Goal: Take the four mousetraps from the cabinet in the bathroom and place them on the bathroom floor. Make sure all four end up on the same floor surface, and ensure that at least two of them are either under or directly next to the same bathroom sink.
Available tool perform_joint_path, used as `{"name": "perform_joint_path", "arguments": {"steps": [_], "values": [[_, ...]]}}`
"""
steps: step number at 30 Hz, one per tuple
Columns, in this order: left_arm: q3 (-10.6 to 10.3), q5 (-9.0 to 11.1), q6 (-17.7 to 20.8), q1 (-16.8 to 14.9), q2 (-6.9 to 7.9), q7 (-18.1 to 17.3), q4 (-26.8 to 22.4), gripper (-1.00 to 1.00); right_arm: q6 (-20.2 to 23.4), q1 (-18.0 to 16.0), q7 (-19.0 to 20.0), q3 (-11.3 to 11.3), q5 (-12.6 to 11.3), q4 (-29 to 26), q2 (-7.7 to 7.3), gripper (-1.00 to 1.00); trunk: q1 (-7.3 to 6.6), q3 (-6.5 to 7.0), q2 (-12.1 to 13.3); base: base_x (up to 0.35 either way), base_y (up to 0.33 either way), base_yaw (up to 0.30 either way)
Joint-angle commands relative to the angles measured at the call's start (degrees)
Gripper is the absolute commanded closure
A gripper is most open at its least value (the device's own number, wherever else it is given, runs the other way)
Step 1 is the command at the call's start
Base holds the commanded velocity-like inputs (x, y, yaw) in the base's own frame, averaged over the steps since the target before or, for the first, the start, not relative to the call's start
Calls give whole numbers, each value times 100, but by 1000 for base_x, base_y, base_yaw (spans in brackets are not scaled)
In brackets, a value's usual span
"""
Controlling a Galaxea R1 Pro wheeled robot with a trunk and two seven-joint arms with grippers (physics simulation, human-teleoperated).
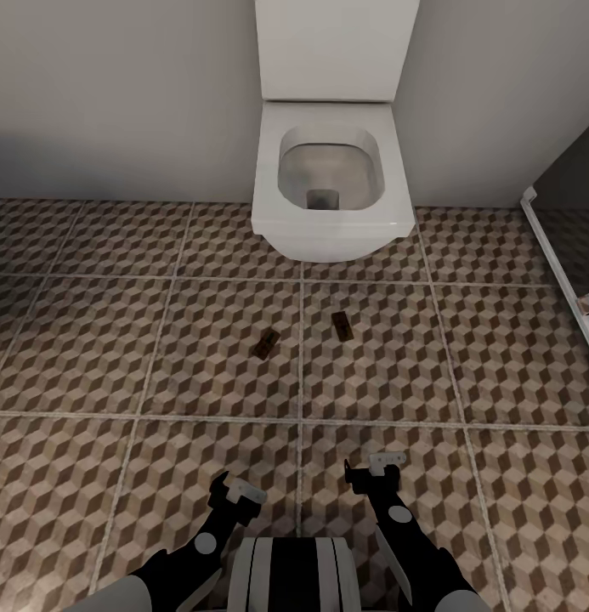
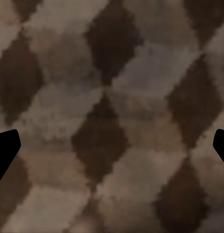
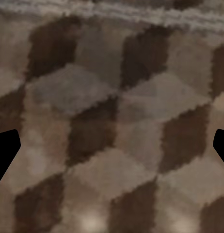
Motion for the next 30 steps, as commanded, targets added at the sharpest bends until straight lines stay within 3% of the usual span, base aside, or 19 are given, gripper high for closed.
{"name": "perform_joint_path", "arguments": {"steps": [1, 10, 30], "values": [[-49, 43, -15, -5, 5, 38, -7, -100, -6, -2, -44, 17, 37, 4, -1, -100, -1, -3, -1, 0, 0, 0], [-49, 43, -15, -5, 5, 38, -7, -100, -6, -2, -44, 17, 37, 4, 0, -100, -1, -3, -1, 0, 0, 0], [-57, 43, -15, -5, -29, 40, -7, -100, -6, -2, -44, 17, 37, 4, -1, -100, -52, 440, 26, 0, 0, 0]]}}
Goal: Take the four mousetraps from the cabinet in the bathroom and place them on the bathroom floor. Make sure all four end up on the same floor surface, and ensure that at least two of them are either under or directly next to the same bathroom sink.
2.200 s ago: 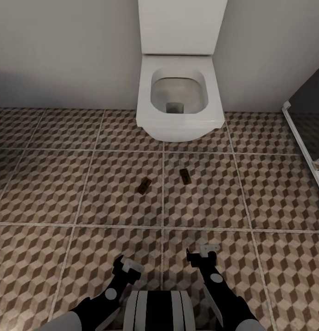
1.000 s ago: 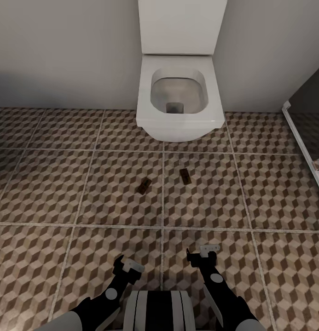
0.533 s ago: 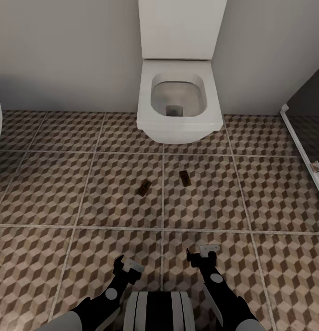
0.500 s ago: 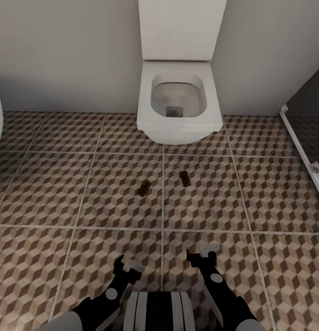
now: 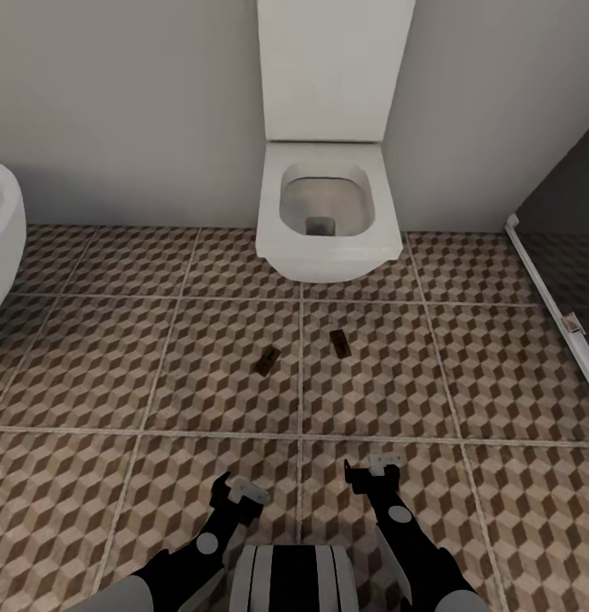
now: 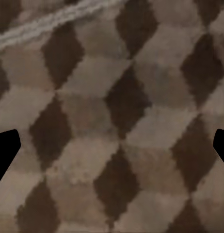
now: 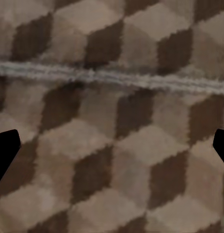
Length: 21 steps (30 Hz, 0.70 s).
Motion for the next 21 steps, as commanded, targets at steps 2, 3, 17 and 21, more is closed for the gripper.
{"name": "perform_joint_path", "arguments": {"steps": [2, 3, 17, 21], "values": [[-49, 43, -17, -5, 4, 37, -6, -100, -6, -2, -44, 17, 37, 4, -2, -100, -6, 42, 2, 0, 0, 0], [-49, 43, -17, -5, 4, 39, -6, -100, -6, -2, -44, 17, 37, 4, 0, -100, -8, 64, 3, 0, 0, 0], [-57, 43, -17, -5, 9, 37, 2, -100, -6, -2, -44, 17, 37, 4, -2, -100, -44, 375, 22, 0, 0, 0], [-57, 43, -17, -5, 11, 37, 3, -100, -6, -2, -44, 17, 37, 4, -2, -100, -55, 463, 27, 0, 0, 0]]}}
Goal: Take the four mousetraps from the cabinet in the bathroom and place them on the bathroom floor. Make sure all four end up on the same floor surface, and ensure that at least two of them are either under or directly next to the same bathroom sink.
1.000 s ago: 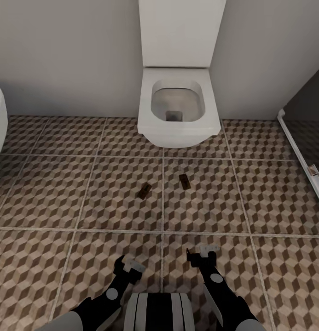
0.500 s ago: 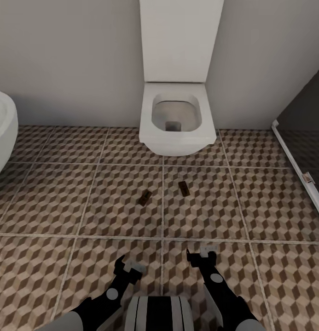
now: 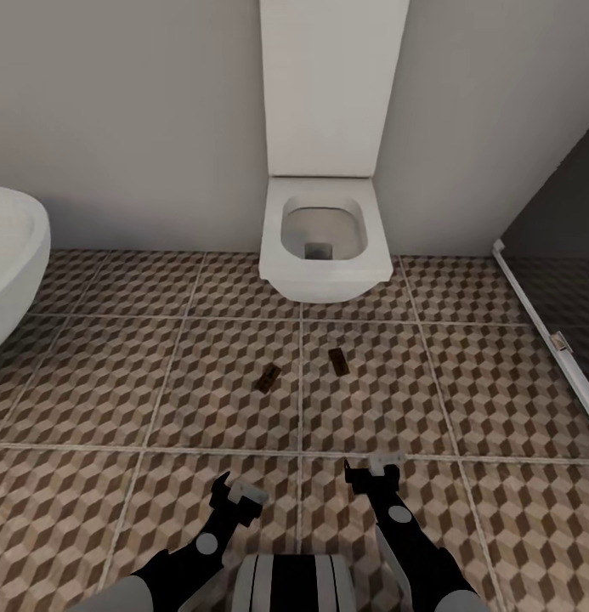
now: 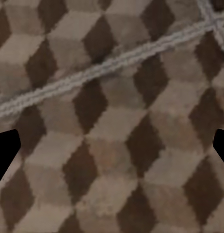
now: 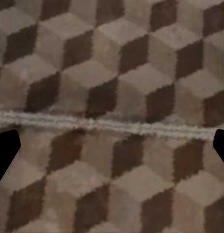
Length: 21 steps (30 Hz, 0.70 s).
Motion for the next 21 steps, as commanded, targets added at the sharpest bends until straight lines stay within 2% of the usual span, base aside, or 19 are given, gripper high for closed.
{"name": "perform_joint_path", "arguments": {"steps": [1, 13, 21], "values": [[-49, 43, -15, -5, 7, 38, -7, -100, -6, -2, -44, 17, 37, 4, -1, -100, -3, 20, 0, 0, 0, 0], [-49, 46, -20, -5, 24, 12, -10, -100, -6, -2, -44, 17, 37, 4, -3, -100, -34, 286, 16, 0, 0, 0], [-30, 43, -24, -5, 76, -307, -11, -100, -6, -2, -44, 17, 37, 4, -2, -100, -55, 463, 27, 0, 0, 0]]}}
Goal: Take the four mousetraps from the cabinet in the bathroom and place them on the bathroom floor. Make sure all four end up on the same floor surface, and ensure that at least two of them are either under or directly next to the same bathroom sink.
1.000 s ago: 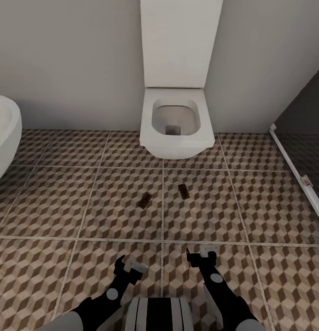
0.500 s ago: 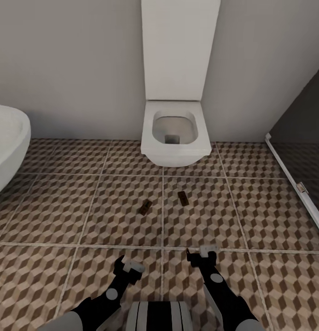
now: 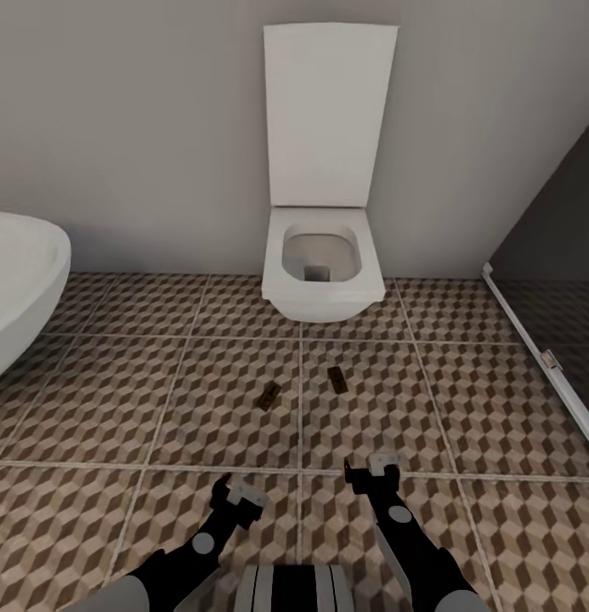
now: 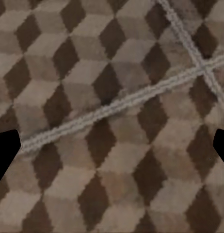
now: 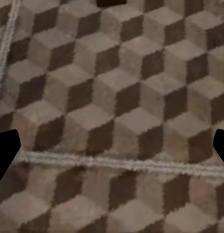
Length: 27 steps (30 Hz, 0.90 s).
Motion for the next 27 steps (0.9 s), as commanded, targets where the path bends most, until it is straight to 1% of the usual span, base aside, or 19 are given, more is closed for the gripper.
{"name": "perform_joint_path", "arguments": {"steps": [1, 7, 13, 19, 24, 26, 27], "values": [[-46, 38, -14, -5, 20, 21, -8, -100, -6, -2, -44, 17, 37, 4, -1, -100, -3, 19, 0, 0, 0, 0], [-36, 44, -78, -4, 91, -49, -18, -100, -6, -2, -44, 17, 37, 4, -3, -100, -19, 152, 8, 0, 0, 0], [-34, 46, -222, -5, 153, -66, -20, -100, -6, -2, -44, 17, 37, 4, -4, -100, -34, 285, 16, 0, 0, 0], [-33, 46, -287, -5, 209, -77, -20, -100, -6, -2, -44, 17, 37, 4, -4, -100, -50, 418, 24, 0, 0, 0], [-33, 46, -299, -5, 244, -222, -21, -100, -6, -2, -44, 17, 37, 4, -6, -100, -159, 508, 225, 0, 0, 0], [-31, 46, -301, -5, 257, -342, -21, -100, -6, -2, -44, 17, 37, 4, -8, -100, -203, 544, 305, 0, 0, 0], [-22, 49, -302, -5, 287, -495, -21, -100, -6, -2, -44, 17, 37, 6, -9, -100, -225, 562, 345, 0, 0, 0]]}}
